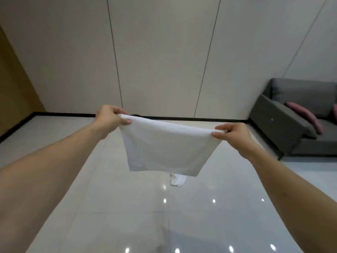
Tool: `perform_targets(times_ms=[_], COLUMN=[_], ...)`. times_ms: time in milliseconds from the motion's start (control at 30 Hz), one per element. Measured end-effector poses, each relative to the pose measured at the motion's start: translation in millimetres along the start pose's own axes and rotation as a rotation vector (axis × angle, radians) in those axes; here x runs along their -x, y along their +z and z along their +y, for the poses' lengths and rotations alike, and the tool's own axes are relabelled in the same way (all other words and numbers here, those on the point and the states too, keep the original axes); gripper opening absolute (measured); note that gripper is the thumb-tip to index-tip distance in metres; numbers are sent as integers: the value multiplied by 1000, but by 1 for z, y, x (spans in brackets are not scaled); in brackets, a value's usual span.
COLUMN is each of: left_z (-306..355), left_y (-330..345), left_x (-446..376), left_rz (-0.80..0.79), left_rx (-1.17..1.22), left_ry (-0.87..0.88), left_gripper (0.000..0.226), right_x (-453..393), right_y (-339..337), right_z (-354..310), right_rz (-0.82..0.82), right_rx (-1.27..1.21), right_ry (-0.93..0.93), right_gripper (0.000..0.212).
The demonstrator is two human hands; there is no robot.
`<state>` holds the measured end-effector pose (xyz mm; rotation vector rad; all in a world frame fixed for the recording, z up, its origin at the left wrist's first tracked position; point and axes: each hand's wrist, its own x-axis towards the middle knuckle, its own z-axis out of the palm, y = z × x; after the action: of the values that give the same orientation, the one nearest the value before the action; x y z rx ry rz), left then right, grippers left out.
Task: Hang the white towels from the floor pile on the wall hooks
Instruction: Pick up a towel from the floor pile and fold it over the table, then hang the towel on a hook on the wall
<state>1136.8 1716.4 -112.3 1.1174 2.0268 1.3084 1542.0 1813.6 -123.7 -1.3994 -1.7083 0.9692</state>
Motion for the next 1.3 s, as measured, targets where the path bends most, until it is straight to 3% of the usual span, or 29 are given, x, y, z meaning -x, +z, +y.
perform_targets(times_ms=[67, 133, 267, 467, 600, 667, 900, 1100, 1300], left_z=[-16, -31, -65, -107, -129, -142, -195, -245, -287], left_y=[-43, -89, -189, -334, -427, -468, -597, -701, -801], left_x=[-6, -14, -38, -78, -95, -99, -108, -160, -238], left_rz=[148, 259, 373, 425, 537, 585, 606, 798, 947], left_rx=[-27, -51, -124, -111, 7, 38, -248, -387, -247], left_ry=[28, 52, 51, 3, -63, -80, -102, -188, -282], left_gripper=[23, 22, 20, 17, 21, 25, 10, 11, 31], right_x=[-15, -29, -55, -82, -86, -87, -101, -109, -133], right_y=[43, 88, 185, 338, 443, 492, 658, 811, 950], right_z=[-33, -66, -137, -242, -300, -327, -431, -515, -604], right_rz=[-66, -88, -142, -209, -323, -385, -505, -598, -757], right_rx=[74, 104, 110, 218, 146, 131, 191, 4, -214], right_ry=[-67, -134, -249, -439, -488, -525, -656, -725, -791], right_gripper=[24, 18, 11, 13, 6, 14, 15, 26, 22])
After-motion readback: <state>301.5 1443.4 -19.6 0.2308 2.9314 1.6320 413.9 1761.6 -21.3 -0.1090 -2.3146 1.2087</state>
